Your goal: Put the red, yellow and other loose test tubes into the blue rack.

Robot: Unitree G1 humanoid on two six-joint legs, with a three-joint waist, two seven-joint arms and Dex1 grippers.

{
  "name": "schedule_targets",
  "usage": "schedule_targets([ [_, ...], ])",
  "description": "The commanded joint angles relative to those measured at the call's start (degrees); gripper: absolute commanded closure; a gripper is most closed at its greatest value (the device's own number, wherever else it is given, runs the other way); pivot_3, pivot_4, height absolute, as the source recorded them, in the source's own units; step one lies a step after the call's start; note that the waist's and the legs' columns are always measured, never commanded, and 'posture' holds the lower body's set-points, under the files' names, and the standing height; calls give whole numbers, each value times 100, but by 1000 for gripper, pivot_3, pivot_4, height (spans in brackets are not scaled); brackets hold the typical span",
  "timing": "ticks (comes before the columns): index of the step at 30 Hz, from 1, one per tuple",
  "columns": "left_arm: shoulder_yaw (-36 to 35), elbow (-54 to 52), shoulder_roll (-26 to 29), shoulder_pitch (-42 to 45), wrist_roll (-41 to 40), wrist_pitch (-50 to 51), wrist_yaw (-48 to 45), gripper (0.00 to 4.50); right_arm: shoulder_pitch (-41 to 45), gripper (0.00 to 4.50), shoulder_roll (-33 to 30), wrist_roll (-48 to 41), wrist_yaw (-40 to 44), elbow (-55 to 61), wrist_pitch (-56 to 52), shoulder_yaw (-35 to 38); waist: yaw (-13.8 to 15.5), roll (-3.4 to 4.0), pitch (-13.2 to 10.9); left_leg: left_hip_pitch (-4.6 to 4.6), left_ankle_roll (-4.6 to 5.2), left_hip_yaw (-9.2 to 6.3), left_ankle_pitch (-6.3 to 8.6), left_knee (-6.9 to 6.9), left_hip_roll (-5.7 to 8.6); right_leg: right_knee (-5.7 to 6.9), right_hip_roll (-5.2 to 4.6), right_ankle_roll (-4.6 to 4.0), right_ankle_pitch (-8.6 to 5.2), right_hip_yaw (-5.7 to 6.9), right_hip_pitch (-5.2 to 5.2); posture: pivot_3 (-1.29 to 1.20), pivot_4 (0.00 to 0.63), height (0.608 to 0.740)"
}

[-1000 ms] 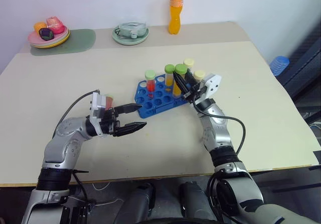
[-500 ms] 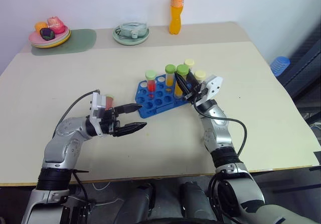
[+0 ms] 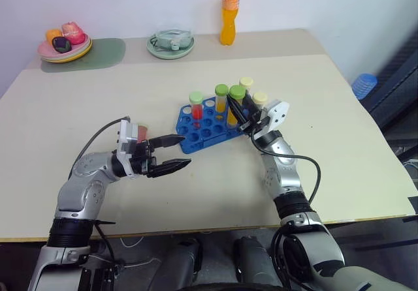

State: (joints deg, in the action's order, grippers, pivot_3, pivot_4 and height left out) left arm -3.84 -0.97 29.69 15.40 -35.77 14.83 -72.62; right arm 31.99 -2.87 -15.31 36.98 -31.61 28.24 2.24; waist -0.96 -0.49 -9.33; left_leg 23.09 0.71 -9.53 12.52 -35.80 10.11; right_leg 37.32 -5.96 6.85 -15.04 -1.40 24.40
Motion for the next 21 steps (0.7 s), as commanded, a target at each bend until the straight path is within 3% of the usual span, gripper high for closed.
schedule_targets([
  [1,-154,-205,46,-20,-154,20,13,931,-82,3670,35,125,7,-258,-25,-83,1,-1,1,-7,0,0,0,5,0,-1,0,0,0,-1,-4,0,150,740],
  [6,-163,-250,38,-54,-166,22,54,931,-37,3670,64,134,46,-305,-9,-114,1,-1,1,-62,26,1,16,51,-2,-12,0,-3,-2,-8,-39,0,150,740],
  [21,-186,-329,66,-136,-219,7,141,931,96,3670,118,158,152,-458,81,-183,-9,0,2,-66,19,1,12,62,-12,-12,8,-6,-1,-10,-36,0,150,740],
])
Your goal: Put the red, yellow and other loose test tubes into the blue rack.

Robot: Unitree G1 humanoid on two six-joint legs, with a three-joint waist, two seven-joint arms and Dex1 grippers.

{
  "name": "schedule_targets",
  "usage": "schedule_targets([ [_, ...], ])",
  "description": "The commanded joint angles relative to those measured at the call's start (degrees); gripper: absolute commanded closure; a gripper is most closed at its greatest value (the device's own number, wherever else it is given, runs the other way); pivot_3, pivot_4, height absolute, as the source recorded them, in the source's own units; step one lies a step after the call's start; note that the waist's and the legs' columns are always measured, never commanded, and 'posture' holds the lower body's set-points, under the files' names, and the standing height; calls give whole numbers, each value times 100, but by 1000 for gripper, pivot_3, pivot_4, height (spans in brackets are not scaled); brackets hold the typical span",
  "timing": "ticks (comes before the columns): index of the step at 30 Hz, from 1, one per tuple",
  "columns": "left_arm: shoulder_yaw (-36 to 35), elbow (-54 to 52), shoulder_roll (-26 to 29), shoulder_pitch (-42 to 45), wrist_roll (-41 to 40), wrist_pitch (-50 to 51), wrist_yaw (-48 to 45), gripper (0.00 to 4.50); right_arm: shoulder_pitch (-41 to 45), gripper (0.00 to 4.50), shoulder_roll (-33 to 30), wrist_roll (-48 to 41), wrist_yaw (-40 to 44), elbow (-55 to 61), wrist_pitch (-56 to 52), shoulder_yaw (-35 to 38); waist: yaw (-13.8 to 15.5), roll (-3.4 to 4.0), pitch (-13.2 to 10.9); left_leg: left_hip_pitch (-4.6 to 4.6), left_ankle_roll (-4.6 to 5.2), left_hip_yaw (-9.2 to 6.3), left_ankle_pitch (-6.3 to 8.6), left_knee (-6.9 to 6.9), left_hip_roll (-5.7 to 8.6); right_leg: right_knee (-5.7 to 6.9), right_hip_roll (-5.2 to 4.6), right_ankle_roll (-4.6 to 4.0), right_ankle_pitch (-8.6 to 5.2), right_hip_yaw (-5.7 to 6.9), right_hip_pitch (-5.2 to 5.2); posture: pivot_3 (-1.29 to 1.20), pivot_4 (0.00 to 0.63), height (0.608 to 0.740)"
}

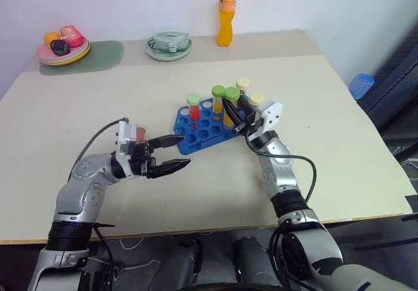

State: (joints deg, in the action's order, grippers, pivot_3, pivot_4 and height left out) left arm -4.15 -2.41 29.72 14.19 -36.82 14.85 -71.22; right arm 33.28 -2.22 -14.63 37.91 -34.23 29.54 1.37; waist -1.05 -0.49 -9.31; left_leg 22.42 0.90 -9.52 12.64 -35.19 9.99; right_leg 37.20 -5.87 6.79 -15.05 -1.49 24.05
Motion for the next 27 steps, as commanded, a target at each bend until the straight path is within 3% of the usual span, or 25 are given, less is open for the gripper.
schedule_targets([
  [1,-156,-187,65,-16,-114,5,7,931,-29,3670,52,89,67,-203,-45,-96,1,0,0,0,0,0,0,0,0,0,0,0,0,0,0,0,150,740],
  [27,-470,73,-51,-298,137,-406,747,931,-24,3670,28,60,109,-245,-1,-34,4,2,-2,1,-6,1,0,14,-3,-2,2,-3,-1,-3,8,0,150,740],
])
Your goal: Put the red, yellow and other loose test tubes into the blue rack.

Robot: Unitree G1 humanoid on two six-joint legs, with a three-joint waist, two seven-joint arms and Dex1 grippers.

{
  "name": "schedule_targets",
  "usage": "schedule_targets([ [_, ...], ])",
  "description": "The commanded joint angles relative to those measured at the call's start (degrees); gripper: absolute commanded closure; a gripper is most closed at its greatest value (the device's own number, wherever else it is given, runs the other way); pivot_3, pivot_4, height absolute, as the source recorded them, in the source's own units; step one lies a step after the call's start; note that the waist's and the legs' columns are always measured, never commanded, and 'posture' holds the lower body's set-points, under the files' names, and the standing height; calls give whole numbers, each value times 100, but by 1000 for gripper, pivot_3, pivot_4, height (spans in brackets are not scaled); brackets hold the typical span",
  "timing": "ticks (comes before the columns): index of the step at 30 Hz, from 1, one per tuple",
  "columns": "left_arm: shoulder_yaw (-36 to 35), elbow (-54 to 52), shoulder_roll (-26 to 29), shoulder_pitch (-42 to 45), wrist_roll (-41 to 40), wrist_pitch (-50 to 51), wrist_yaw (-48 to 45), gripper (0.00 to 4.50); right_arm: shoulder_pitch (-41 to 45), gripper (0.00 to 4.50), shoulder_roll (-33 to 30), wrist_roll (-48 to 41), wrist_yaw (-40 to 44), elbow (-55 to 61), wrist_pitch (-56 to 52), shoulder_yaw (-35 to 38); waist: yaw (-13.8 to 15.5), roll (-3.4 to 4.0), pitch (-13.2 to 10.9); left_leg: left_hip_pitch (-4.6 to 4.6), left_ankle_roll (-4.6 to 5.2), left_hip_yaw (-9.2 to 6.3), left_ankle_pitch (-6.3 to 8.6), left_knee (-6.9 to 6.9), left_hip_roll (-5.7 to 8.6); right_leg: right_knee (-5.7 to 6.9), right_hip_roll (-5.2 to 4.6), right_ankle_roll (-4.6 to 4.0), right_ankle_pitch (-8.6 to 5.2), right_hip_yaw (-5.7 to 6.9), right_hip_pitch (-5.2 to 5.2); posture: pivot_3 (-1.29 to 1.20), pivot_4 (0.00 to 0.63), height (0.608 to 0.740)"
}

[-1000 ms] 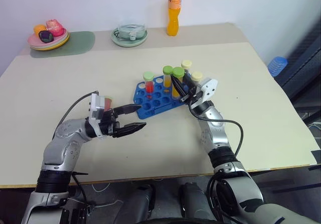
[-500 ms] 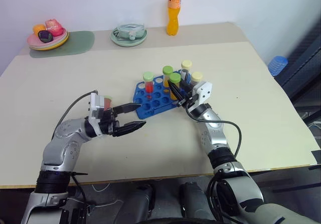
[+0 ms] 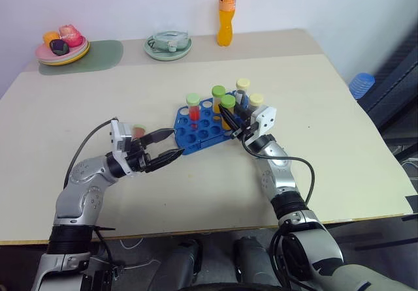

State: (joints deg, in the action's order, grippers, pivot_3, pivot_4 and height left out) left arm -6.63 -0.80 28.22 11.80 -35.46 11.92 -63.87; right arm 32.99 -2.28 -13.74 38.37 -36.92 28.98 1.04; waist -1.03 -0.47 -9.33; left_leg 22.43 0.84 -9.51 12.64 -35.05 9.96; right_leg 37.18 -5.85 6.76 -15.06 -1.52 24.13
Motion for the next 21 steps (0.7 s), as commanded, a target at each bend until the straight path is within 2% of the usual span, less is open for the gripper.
schedule_targets([
  [1,-261,-86,124,-100,20,-140,39,931,7,3670,34,-30,63,8,64,4,-1,0,0,0,0,0,0,0,0,0,0,0,0,0,0,0,150,740],
  [13,-672,-206,522,-797,-148,-269,-366,931,53,3670,66,-31,62,-264,249,58,5,1,-1,0,0,0,1,1,-2,-1,1,-1,0,0,0,0,150,740],
  [17,-698,-267,553,-888,-163,-255,-412,931,48,3670,103,-249,328,-297,227,123,4,2,-1,0,0,0,1,1,-2,-1,2,-1,0,0,0,0,150,740],
  [18,-689,-281,543,-891,-155,-253,-407,931,42,2643,96,-263,361,-295,249,134,5,2,-1,0,0,0,1,2,-2,-1,2,-1,0,0,0,0,150,740],
  [21,-643,-312,499,-849,-163,-219,-371,931,63,1202,70,-131,204,-408,453,193,5,3,-2,0,0,0,1,2,-3,-1,2,-1,0,0,0,0,150,740],
])
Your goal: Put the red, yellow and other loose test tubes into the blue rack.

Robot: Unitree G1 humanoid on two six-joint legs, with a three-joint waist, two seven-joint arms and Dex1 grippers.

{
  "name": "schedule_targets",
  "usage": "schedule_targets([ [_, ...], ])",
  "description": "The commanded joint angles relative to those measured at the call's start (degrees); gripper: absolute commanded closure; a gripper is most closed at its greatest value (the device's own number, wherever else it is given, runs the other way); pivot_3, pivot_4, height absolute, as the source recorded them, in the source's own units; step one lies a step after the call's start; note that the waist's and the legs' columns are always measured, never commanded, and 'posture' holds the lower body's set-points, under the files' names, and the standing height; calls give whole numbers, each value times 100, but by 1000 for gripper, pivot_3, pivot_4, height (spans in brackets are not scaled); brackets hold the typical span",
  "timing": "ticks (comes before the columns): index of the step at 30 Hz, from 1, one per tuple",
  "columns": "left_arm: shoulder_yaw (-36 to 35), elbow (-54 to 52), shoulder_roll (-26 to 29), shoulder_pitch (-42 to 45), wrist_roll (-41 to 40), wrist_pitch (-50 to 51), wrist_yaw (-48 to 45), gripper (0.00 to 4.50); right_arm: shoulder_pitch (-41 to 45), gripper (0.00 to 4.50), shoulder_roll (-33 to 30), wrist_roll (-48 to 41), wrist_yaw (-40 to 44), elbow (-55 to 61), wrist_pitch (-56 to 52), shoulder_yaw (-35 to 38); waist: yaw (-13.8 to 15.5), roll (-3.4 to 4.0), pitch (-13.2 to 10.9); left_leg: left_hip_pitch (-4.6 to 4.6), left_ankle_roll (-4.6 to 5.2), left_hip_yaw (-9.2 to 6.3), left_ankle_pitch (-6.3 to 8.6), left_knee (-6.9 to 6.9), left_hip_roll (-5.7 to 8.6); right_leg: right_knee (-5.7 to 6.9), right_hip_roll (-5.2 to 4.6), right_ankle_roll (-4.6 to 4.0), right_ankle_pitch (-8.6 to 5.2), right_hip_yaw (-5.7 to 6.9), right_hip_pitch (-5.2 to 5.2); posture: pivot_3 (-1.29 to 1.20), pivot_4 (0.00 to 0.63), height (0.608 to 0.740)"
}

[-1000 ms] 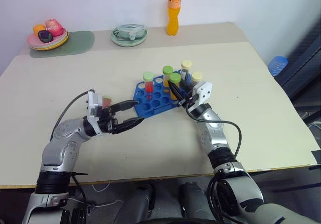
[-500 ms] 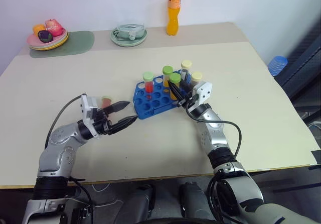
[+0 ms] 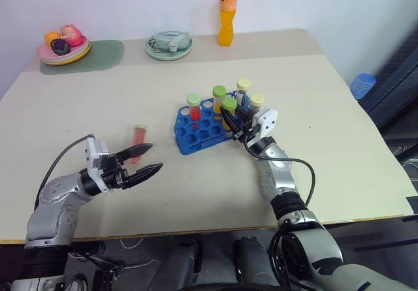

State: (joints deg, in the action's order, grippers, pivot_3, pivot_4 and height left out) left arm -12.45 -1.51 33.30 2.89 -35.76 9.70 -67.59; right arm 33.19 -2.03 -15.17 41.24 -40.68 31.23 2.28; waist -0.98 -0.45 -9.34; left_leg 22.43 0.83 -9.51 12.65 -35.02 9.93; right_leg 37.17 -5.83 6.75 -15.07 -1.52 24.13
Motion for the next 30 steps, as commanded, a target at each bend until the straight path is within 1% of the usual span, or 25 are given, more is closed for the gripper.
schedule_targets([
  [1,-52,-249,-20,65,-143,20,7,931,61,689,40,74,-189,-65,309,91,2,0,0,0,0,0,0,0,-1,0,0,0,0,0,0,0,150,740],
  [2,-45,-226,-34,109,-157,44,5,931,78,113,43,108,-262,-85,368,108,6,0,0,0,0,0,0,0,-1,0,0,-1,0,0,0,0,150,740],
  [3,-31,-124,-79,195,-82,-56,28,931,48,38,19,153,-334,3,419,107,9,1,-1,0,0,0,0,0,0,0,1,-1,0,0,0,0,150,740],
  [10,-179,140,-408,596,-57,-218,411,931,-376,38,-247,275,-374,779,373,-24,19,1,-1,0,-1,0,0,-1,-1,-1,1,-1,1,0,0,0,150,740],
  [14,-173,85,-595,738,-50,21,976,931,-1028,38,-644,265,-304,1844,-155,-152,28,0,-1,0,-1,0,0,-1,-1,-1,-1,-1,1,0,-1,0,150,740],
  [17,-203,-37,-639,775,-200,398,1332,931,-1543,38,-824,101,-330,2687,-698,-211,37,0,-1,2,0,0,0,-3,-1,-2,-5,0,1,0,-2,0,150,740],
  [18,-254,-114,-672,819,-249,594,1623,931,-1801,38,-956,68,-288,3092,-916,-249,34,0,-1,3,0,0,0,-3,-1,-2,-5,0,1,-1,-3,0,150,740],
  [20,-378,-330,-733,964,-204,1191,2672,931,-2395,38,-1331,-160,-153,4077,-1555,-259,53,0,-2,4,-1,-1,1,-3,-3,-2,-4,-1,1,-1,-2,0,150,740],
  [22,-395,-581,-722,1096,110,1706,3665,931,-2806,38,-1722,-369,-79,4845,-2150,-207,78,-3,-4,11,0,-3,2,-6,-4,-3,-7,0,0,-1,0,0,150,740],
  [23,-393,-718,-697,1182,212,2014,4094,931,-2967,38,-1955,-524,-11,5197,-2466,-160,102,-4,-4,15,0,-3,2,-9,-4,-3,-9,1,0,-1,-6,0,150,740],
  [25,-443,-943,-645,1395,148,2710,4710,931,-3163,38,-2343,-803,9,5761,-3030,-32,119,-6,-5,19,1,3,3,-14,-5,-6,-10,1,0,-3,-17,0,150,740],
  [26,-529,-1053,-628,1641,-67,3270,5053,931,-3206,38,-2562,-1021,30,6017,-3343,97,126,-6,-6,20,0,4,4,-15,-9,-7,-9,1,0,-3,-17,0,150,740],
  [27,-583,-1033,-516,2060,-154,4174,5489,931,-3244,38,-2805,-1245,21,6276,-3729,245,150,-9,-9,20,0,5,4,-16,-13,-8,-6,1,0,-2,-17,0,150,740],
  [30,-638,-671,-147,3128,-294,5928,5953,931,-3211,38,-3333,-1798,-7,6777,-4622,563,185,-39,-26,39,0,-2,4,-23,-20,-7,3,3,-1,5,-7,0,150,740],
])
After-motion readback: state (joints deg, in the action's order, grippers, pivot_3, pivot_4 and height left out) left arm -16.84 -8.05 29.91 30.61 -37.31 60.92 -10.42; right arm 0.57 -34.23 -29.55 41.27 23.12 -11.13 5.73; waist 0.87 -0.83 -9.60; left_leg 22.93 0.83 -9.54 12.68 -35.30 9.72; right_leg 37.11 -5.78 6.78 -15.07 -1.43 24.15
